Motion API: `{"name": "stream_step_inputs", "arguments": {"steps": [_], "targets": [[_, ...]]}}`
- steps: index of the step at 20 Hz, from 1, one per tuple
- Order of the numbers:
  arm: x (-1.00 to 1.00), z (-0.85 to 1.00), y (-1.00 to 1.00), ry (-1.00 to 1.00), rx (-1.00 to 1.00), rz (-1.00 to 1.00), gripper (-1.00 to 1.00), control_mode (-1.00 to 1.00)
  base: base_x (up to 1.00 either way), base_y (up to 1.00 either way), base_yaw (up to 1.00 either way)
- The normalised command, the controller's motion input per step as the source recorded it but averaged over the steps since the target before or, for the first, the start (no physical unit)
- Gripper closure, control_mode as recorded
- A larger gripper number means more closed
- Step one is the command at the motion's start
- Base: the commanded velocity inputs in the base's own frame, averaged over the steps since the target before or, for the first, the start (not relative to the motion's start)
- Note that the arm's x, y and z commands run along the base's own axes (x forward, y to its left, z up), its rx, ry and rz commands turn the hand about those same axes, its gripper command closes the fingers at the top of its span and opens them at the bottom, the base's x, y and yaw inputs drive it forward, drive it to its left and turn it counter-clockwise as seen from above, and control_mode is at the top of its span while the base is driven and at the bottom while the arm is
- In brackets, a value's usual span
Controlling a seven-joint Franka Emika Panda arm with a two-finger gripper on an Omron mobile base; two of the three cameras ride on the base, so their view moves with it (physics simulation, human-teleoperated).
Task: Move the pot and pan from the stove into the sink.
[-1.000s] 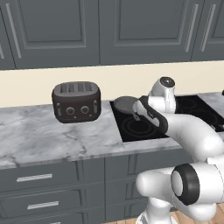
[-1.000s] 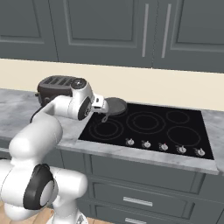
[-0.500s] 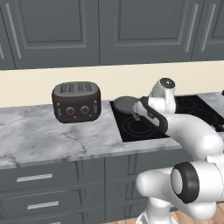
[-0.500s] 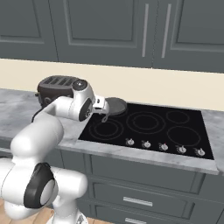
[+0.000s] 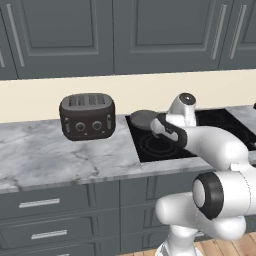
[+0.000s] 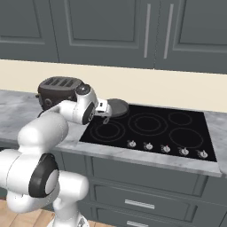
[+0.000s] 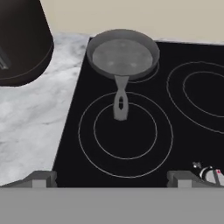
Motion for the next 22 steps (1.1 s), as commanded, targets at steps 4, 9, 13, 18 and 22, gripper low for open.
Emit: {"name": "stream_step_inputs", "arguments": {"steps": [4,9,13,18,22], "targets": [[0.20,-0.25,0.00,-0.04,0.00,0.00,-1.00,-1.00,0.00,0.00,0.00],[0.15,-0.22,0.00,-0.02,0.00,0.00,-1.00,-1.00,0.00,0.00,0.00],[0.13,-0.23,0.00,-0.01,0.00,0.00,-1.00,-1.00,0.00,0.00,0.00],[0.15,-0.23,-0.01,-0.02,0.00,0.00,-1.00,-1.00,0.00,0.00,0.00],[0.24,-0.18,-0.01,-0.02,0.00,0.00,-1.00,-1.00,0.00,0.00,0.00]]}}
